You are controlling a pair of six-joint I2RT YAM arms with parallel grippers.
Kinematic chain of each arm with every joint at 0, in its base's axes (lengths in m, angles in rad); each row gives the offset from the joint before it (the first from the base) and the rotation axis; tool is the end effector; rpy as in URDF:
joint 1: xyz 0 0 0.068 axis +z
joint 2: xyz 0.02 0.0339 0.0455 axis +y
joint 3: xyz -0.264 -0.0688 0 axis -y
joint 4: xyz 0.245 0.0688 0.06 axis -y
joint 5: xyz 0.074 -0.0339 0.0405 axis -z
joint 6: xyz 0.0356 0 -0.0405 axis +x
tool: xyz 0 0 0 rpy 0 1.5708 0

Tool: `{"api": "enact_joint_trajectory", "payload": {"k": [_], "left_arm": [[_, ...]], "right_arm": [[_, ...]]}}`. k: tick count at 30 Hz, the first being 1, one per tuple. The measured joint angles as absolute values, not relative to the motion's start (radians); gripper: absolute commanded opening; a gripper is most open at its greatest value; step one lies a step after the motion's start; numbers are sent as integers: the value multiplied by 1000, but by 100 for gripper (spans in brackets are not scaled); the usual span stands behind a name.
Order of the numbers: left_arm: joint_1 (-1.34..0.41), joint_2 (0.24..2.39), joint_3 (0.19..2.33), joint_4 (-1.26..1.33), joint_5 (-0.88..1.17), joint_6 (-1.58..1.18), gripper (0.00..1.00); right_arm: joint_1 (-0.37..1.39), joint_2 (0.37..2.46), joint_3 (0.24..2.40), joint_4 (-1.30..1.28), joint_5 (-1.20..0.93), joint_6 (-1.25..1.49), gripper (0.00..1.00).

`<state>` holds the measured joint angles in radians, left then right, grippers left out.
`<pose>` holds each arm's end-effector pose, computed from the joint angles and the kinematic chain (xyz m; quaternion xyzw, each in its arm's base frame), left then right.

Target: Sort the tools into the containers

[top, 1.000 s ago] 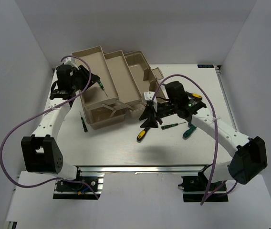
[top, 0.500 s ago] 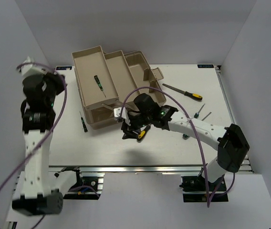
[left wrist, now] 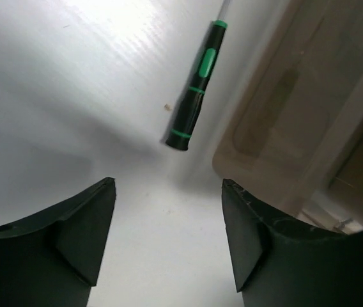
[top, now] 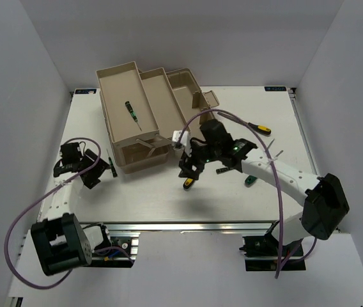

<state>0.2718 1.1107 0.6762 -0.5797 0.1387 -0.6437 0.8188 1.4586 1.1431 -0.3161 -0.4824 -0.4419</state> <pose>0.2017 0.0511 0.2086 -0.4068 0.8689 -0.1161 0.2570 0.2114 0.2502 0.2945 -0.5977 0.6358 0.2916 0.3917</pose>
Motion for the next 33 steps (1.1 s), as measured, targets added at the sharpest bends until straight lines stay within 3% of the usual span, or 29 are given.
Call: {"api": "enact_joint_trajectory", "payload": {"k": [6, 17, 25, 29, 33], "left_arm": [[272, 1270, 665, -414, 227, -607, 82], [246, 1517, 765, -332, 193, -544, 67], [172, 1576, 835, -373, 73, -482, 65], [157, 1570, 830, -388, 7, -454, 50], [156, 1560, 815, -401, -50, -437, 47]], "right_arm": [[642, 1405, 1112, -326, -532, -440, 75], [544, 1394, 1069, -343, -580, -399, 75], [533, 1394, 1069, -341, -584, -383, 75], [527, 1394, 1069, -340, -587, -370, 75], [524, 1394, 1069, -336, -590, -360, 75]]}}
